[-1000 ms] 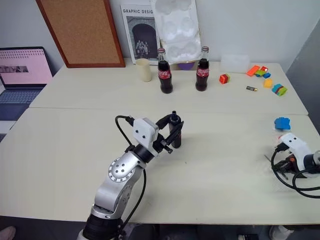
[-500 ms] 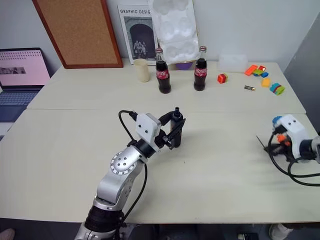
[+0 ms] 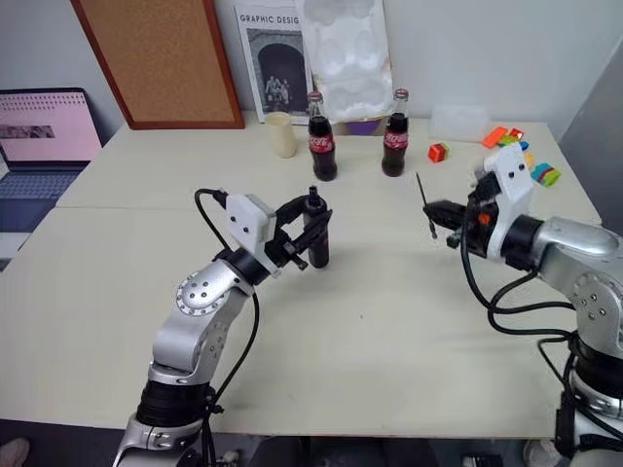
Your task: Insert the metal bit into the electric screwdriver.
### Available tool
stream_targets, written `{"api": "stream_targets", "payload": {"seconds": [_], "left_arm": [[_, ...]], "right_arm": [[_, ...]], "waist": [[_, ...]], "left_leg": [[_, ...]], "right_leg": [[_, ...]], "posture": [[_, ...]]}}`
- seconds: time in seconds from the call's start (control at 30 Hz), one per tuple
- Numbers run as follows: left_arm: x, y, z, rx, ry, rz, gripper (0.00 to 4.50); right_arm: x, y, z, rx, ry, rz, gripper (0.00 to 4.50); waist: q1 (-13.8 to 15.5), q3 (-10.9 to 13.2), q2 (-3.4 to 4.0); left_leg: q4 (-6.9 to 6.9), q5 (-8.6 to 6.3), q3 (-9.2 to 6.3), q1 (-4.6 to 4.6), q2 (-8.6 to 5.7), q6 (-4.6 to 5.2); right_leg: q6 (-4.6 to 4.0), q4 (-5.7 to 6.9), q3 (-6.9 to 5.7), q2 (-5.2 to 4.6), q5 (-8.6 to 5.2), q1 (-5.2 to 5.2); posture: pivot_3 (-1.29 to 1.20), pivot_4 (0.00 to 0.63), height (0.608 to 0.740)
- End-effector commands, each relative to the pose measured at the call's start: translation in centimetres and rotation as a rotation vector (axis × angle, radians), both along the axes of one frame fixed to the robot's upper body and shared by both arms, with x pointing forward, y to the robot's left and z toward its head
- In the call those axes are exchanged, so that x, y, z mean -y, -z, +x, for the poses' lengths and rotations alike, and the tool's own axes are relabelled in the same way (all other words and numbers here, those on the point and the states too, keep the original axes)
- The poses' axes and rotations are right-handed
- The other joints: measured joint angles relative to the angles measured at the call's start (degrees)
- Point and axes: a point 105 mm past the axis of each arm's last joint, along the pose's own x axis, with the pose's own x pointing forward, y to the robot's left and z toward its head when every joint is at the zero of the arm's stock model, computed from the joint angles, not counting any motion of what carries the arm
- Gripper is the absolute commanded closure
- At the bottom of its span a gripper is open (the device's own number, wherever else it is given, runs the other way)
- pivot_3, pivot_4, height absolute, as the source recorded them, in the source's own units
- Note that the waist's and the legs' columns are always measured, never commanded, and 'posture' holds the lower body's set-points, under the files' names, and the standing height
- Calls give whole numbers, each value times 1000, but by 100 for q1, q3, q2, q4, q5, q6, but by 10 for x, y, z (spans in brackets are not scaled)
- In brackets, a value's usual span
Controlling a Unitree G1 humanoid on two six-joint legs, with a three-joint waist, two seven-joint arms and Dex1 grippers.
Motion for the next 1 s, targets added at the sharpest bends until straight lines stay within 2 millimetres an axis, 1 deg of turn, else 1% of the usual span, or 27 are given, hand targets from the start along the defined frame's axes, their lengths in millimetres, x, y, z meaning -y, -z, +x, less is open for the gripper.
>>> {"api": "stream_targets", "payload": {"seconds": [0.03,0.2,0.3,0.4,0.5,0.6,0.8,1.0], "left_arm": [[12,-34,-10,112,75,-45,2863],[35,-30,-4,113,151,-60,2863],[47,-28,-5,113,191,-74,2863],[55,-25,-6,110,218,-82,2863],[61,-20,-4,89,228,-94,2863],[64,-17,-3,80,231,-98,2863],[62,-4,11,8,164,-115,2863],[63,4,10,-17,166,-107,2863]], "right_arm": [[-13,-30,-12,146,-51,49,4500],[-34,-45,-15,252,-62,131,4500],[-39,-45,-15,274,-73,165,4500],[-43,-43,-14,283,-81,182,4500],[-46,-45,-15,313,-95,216,4500],[-50,-46,-17,332,-108,242,4500],[-62,-43,-13,369,-112,339,4500],[-66,-35,-9,371,-118,347,4500]], "waist": [[-2,0,0],[-26,-1,1],[-37,-1,1],[-43,-1,1],[-46,-1,1],[-45,-1,1],[-52,-1,2],[-56,-1,2]], "left_leg": [[0,0,0,-5,0,0],[0,0,-4,-13,0,0],[1,0,-4,-12,0,0],[0,0,-4,-13,1,0],[-1,0,-4,-13,1,0],[0,0,-4,-14,0,0],[0,0,-5,-12,1,0],[0,0,-5,-14,1,0]], "right_leg": [[0,2,0,0,0,-6],[-1,9,-4,1,1,-16],[-1,10,-3,1,1,-15],[-2,9,-3,2,1,-18],[-2,10,-3,2,1,-19],[-2,11,-2,2,1,-19],[-2,14,-3,3,1,-19],[-2,11,-3,2,1,-19]], "posture": [[0,150,740],[0,150,740],[0,150,740],[0,150,740],[0,150,740],[0,150,740],[0,150,740],[0,150,740]]}}
